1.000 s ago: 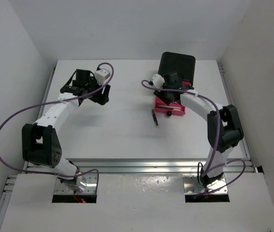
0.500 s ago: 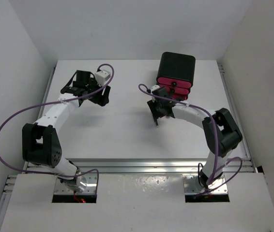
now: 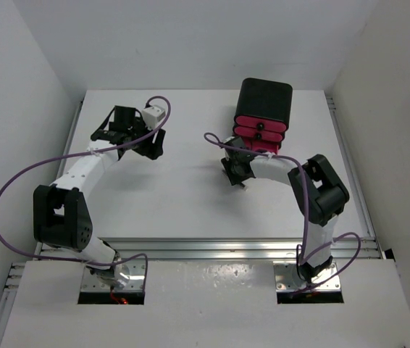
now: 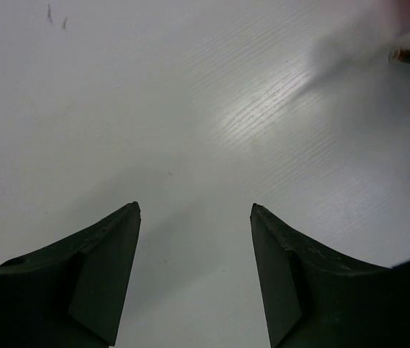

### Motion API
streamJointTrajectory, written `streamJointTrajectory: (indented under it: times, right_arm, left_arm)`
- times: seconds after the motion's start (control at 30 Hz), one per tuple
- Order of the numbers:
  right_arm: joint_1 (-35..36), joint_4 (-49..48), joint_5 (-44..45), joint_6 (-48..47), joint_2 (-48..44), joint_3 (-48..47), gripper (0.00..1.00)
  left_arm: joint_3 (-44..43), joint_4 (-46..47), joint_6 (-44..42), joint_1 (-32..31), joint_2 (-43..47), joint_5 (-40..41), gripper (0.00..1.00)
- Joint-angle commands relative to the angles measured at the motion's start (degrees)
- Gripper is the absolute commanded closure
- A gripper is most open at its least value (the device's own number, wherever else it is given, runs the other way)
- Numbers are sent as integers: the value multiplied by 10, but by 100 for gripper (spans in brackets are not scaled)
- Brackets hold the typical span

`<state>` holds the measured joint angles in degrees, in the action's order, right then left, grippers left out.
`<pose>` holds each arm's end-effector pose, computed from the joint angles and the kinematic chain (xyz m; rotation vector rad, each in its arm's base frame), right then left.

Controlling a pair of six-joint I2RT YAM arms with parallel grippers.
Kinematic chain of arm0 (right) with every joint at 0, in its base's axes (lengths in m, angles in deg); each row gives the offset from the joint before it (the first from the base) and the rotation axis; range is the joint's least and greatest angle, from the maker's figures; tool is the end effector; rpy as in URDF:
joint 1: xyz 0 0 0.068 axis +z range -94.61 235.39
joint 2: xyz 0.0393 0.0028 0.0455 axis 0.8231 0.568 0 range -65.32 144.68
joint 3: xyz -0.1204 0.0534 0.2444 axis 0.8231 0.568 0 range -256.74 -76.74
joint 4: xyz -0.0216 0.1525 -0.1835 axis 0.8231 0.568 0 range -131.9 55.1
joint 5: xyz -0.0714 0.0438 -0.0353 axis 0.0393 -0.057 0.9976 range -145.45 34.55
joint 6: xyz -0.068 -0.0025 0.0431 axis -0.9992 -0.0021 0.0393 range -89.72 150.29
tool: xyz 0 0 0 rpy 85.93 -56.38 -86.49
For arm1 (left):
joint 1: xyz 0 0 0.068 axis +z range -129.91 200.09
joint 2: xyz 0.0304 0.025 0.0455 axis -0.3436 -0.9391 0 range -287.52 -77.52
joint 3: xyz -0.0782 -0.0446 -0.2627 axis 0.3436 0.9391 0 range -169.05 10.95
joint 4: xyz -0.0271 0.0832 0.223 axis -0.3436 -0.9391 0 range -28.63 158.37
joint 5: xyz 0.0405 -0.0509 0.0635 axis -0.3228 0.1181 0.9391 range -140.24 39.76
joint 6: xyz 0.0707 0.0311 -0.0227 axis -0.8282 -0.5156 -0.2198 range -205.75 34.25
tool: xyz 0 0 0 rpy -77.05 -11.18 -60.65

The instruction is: Organize the makeup

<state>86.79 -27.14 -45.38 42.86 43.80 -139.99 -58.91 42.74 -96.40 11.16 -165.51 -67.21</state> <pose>0.3267 0.1852 0.1263 -0.3663 2.5772 0.0427 0.3339 -0.0730 0.2733 0.5383 2.2528 -0.3300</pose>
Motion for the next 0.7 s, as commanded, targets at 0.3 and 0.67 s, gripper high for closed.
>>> streamJointTrajectory:
  times: [0.3,0.67]
  right_arm:
    - [7,-17,-98,-156,-37,0,100]
    - [-58,43,-45,-524,-71,-109,100]
  left_arm:
    - [4,11,1,-5,13,-10,32]
    - [27,-5,1,-5,18,7,32]
